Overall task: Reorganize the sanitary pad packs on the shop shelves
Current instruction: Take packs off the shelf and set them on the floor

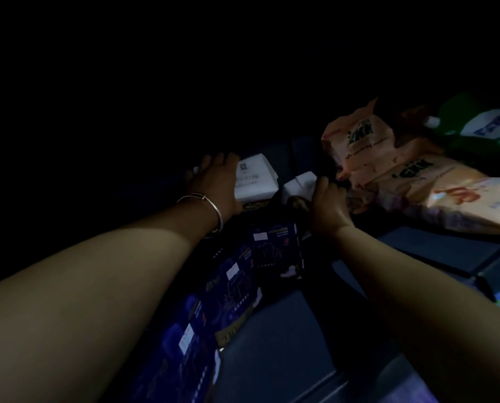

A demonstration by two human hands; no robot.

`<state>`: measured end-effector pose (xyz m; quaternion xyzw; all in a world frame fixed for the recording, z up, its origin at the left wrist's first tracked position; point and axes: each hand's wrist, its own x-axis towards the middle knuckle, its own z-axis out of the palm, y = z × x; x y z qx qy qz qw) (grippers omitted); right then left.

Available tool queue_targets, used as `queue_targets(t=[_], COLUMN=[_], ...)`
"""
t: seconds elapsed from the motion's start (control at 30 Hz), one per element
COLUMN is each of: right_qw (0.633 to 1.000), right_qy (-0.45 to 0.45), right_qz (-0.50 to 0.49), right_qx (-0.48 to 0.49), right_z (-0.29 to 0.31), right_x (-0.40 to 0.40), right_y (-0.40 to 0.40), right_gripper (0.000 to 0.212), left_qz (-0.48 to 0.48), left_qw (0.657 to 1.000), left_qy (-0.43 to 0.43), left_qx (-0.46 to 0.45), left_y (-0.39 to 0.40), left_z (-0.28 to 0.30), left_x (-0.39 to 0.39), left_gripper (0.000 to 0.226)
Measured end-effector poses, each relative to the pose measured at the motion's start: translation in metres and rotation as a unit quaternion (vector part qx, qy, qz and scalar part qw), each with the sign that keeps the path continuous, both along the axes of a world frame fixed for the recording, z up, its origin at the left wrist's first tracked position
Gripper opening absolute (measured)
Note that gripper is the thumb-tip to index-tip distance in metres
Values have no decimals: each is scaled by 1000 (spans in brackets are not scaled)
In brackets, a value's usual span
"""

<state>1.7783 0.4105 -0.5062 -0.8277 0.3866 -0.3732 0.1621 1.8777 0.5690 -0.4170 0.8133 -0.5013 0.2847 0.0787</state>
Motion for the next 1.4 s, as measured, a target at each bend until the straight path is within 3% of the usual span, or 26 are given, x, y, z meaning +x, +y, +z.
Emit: queue_targets(t=[0.1, 0.27, 0.57, 0.83, 1.17, 1.3, 1.4], right_qw=[997, 992, 990, 990, 982, 973, 962], right_qy=[-26, -118, -104, -132, -73, 8, 69], right_qz=[-39, 20, -4, 46, 92, 109, 116], right_qx=[-56, -49, -99, -23, 146, 203, 237], right_z=[1, 12, 22, 10, -61, -108, -152], right_x=[-20, -56, -143, -241, -323, -329, -333], right_y=[14, 46, 131, 234, 331, 344, 344], right_gripper=[63, 66, 56, 55, 43, 30, 32], left_qz=[-3, -15, -5, -26, -34, -28, -4], left_qw=[1000, 999, 999, 999, 985, 965, 945], left_qy=[-11, -38, -46, -32, 159, 230, 282], left_qx=[0, -6, -15, -7, 55, 120, 166], left_y=[6, 28, 107, 217, 338, 354, 356], left_z=[-2, -3, -7, -28, -108, -156, -200], left_x=[-13, -43, -132, -218, -276, -280, -284], left_gripper=[73, 69, 62, 66, 76, 74, 76])
